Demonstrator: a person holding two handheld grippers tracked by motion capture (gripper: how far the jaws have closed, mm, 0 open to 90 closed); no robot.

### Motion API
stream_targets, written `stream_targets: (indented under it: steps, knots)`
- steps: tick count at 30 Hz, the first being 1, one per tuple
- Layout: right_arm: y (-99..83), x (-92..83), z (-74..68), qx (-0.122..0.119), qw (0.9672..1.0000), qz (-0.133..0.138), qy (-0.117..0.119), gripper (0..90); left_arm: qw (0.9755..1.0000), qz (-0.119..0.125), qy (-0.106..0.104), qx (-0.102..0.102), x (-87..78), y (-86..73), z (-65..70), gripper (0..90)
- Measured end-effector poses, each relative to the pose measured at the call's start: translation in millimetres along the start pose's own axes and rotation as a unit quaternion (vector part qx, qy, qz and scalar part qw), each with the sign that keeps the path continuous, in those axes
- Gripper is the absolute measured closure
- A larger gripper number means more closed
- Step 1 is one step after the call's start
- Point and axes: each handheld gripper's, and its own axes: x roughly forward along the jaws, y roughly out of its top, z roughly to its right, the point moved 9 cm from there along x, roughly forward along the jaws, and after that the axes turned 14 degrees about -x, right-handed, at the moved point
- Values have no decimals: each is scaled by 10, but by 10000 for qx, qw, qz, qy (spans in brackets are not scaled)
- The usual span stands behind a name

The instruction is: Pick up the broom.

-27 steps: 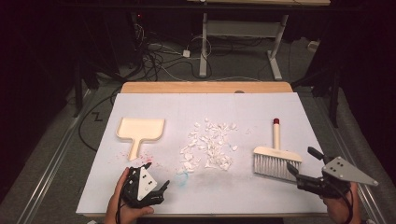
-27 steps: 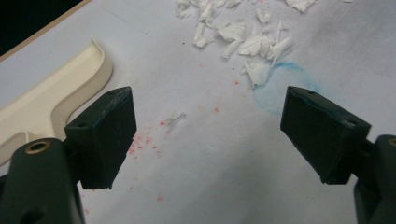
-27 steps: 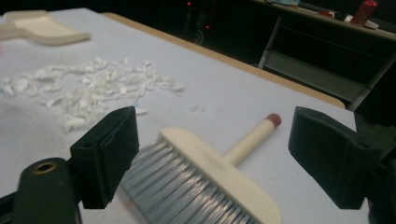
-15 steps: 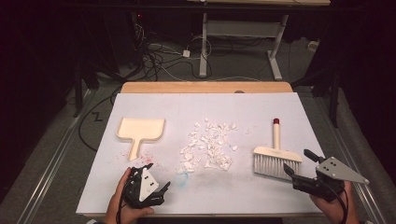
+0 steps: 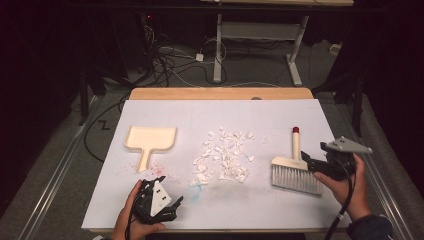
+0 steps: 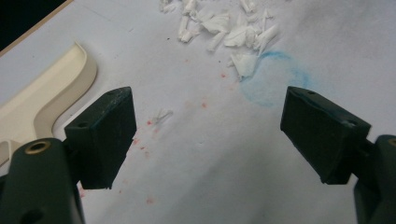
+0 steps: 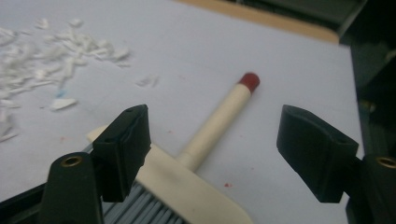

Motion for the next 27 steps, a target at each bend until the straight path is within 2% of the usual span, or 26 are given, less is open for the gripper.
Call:
stream_targets:
  steps: [1,2,3,6,7,8,9,10,11,13,16,18,19,20,21,27]
  knots:
    - [18,81,33,89,9999,-89,40,245,10000,-12,-3,14,-3,-5,1,175]
    - [29,161,67,153,9997,-181,58,285,10000,-13,-8,13,-7,-9,2,175]
    - [19,255,88,162,9991,-395,84,280,10000,-18,-6,17,-11,-13,0,175]
    - [-34,554,117,310,9953,-916,90,321,10000,-8,-1,1,-21,-21,-8,175]
    - [-75,661,103,353,9927,-1142,177,320,10000,-4,-10,-13,-23,-23,-10,175]
    - [-75,661,103,353,9927,-1142,177,320,10000,-4,-10,-13,-23,-23,-10,175]
    - [-170,859,66,460,9865,-1531,362,396,10000,-5,-8,-10,-24,-26,-11,175]
    - [-227,940,30,479,9824,-1740,485,385,10000,-7,-3,-5,-24,-29,-12,175]
    - [-201,962,40,514,9848,-1603,436,441,10000,-18,-16,12,-28,-38,-8,175]
    - [-181,971,35,466,9841,-1635,514,525,10000,-35,-11,25,-34,-49,-10,175]
    - [-165,975,3,392,9842,-1636,557,577,10000,-33,-23,-2,-40,-49,-5,175]
    - [-158,974,-18,338,9849,-1582,621,647,10000,-58,-44,18,-44,-50,11,175]
    - [-158,974,-18,338,9849,-1582,621,647,10000,-58,-44,18,-44,-50,11,175]
    - [-148,973,-46,257,9860,-1488,705,706,9999,-85,-100,63,-43,-52,44,175]
    - [-147,975,-54,96,9867,-1475,675,708,9999,-83,-110,90,-43,-51,56,175]
    - [-145,966,-45,109,9867,-1426,775,709,9999,-97,-132,-23,-29,-42,51,175]
